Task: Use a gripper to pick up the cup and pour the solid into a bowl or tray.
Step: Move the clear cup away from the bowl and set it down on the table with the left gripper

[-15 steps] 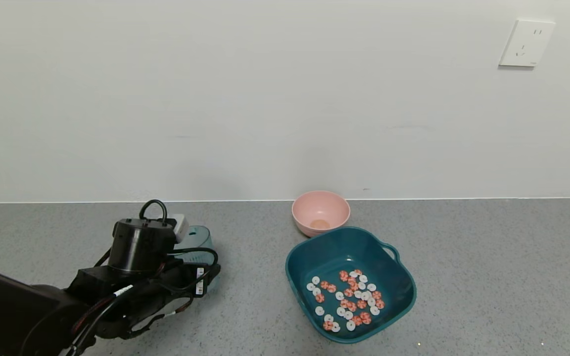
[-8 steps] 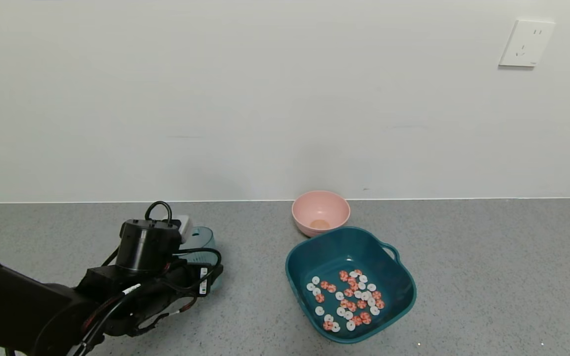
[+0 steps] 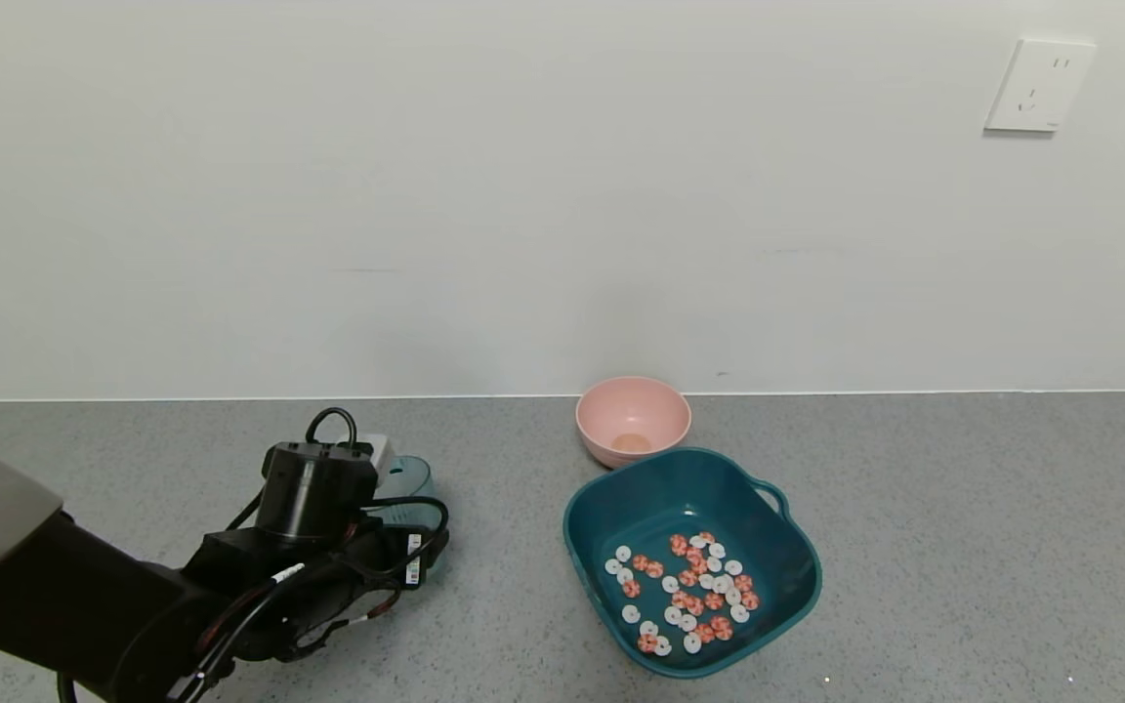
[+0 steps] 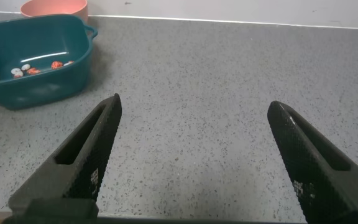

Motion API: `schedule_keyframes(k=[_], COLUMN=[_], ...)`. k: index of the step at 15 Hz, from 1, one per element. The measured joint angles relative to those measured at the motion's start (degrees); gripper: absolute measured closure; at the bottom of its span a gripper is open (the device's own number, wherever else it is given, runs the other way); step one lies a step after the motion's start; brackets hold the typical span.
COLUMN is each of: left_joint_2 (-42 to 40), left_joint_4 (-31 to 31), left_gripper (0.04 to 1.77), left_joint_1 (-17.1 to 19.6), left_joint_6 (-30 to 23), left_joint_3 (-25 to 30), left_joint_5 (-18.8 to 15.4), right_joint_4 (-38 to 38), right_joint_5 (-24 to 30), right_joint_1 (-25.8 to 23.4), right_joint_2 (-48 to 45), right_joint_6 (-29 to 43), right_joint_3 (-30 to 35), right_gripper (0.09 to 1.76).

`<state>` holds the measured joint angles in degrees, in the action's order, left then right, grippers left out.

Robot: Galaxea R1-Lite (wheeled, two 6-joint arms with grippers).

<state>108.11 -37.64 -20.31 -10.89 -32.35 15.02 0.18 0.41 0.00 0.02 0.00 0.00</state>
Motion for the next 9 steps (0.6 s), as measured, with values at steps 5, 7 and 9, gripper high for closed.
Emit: schedule_keyframes(k=[5, 7, 9], left_joint_2=[1.4, 1.3, 0.7], left_joint_4=[-1.4, -1.4, -1.4], left_gripper=[0.28, 0.24, 0.2], left_joint_1=[-0.3, -0.3, -0.3], left_joint_6=[0.0, 0.0, 0.0], left_joint_3=[0.1, 0.2, 0.4], left_joint_5=[0.1, 0.1, 0.1], right_joint_4=[0.0, 0.0, 0.0], right_joint_5=[0.0, 0.0, 0.0], right_joint_1=[0.0, 0.0, 0.0], right_joint_2=[0.0, 0.0, 0.0], right_joint_6=[0.0, 0.0, 0.0], right_joint_3=[0.0, 0.0, 0.0], right_gripper=[0.14, 0.14, 0.14])
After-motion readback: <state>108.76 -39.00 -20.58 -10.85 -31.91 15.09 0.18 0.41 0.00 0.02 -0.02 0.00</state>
